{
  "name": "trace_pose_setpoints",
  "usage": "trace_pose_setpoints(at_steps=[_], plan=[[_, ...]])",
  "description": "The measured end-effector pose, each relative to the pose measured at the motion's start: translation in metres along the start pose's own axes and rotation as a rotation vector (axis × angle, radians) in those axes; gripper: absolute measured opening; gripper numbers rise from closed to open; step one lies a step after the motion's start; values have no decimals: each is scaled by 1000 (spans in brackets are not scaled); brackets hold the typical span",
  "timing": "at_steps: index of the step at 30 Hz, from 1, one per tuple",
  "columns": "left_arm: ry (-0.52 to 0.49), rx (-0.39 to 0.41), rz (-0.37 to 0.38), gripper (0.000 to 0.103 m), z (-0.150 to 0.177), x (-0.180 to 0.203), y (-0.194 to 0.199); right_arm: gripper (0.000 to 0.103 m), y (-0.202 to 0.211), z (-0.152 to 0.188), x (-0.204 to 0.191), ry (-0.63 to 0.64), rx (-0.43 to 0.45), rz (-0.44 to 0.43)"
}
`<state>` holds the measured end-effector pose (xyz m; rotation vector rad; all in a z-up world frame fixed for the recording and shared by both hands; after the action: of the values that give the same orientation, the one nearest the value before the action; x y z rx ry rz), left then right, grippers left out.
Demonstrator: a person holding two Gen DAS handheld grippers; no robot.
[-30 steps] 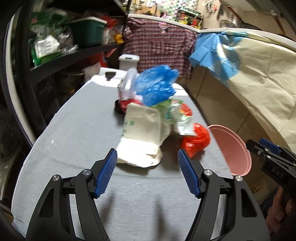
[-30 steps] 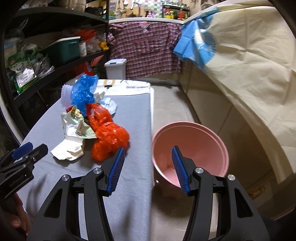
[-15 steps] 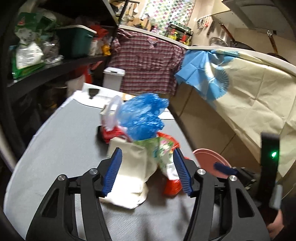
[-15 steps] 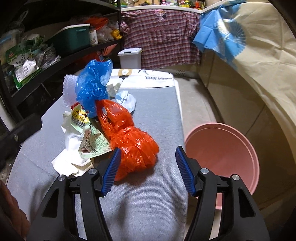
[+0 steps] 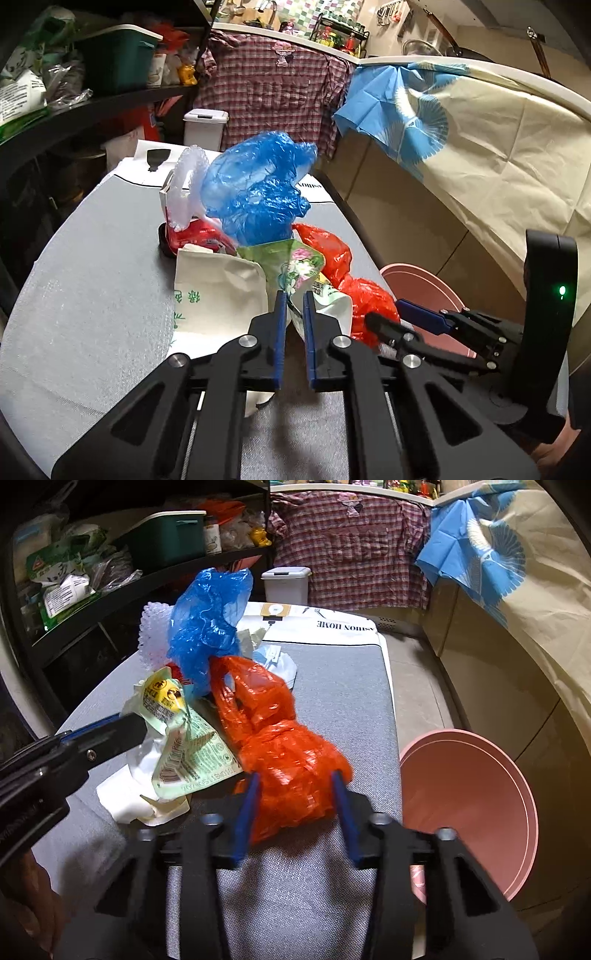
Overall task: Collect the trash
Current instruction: 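Grasp the orange bag with the right tool while the left tool grasps the green wrapper, then carry both items over the pink bucket and open both tools to drop them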
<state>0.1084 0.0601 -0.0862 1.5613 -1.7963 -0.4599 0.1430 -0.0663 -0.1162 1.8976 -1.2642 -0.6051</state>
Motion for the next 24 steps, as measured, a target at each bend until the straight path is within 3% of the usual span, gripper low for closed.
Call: trace_pose_setpoints(at_steps=[7,24], plan=[[2,26,-36,3,0,-2,20,18,12,2,-3,13,8,-8],[-12,85,-86,2,9,-5,78,17,60,21,14,-81,19,63]])
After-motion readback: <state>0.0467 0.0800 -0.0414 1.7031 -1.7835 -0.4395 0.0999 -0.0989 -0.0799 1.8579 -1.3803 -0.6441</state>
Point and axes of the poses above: each gripper's, at about its wrist camera, not at the fingertips, and y roughly against the way its jaws point, x to its right, z to its underside, the point moved 6 cm from there along -y, roughly the way its jaws point, and after that the axes turned 8 degrees about -x, right-handed, at the moved point
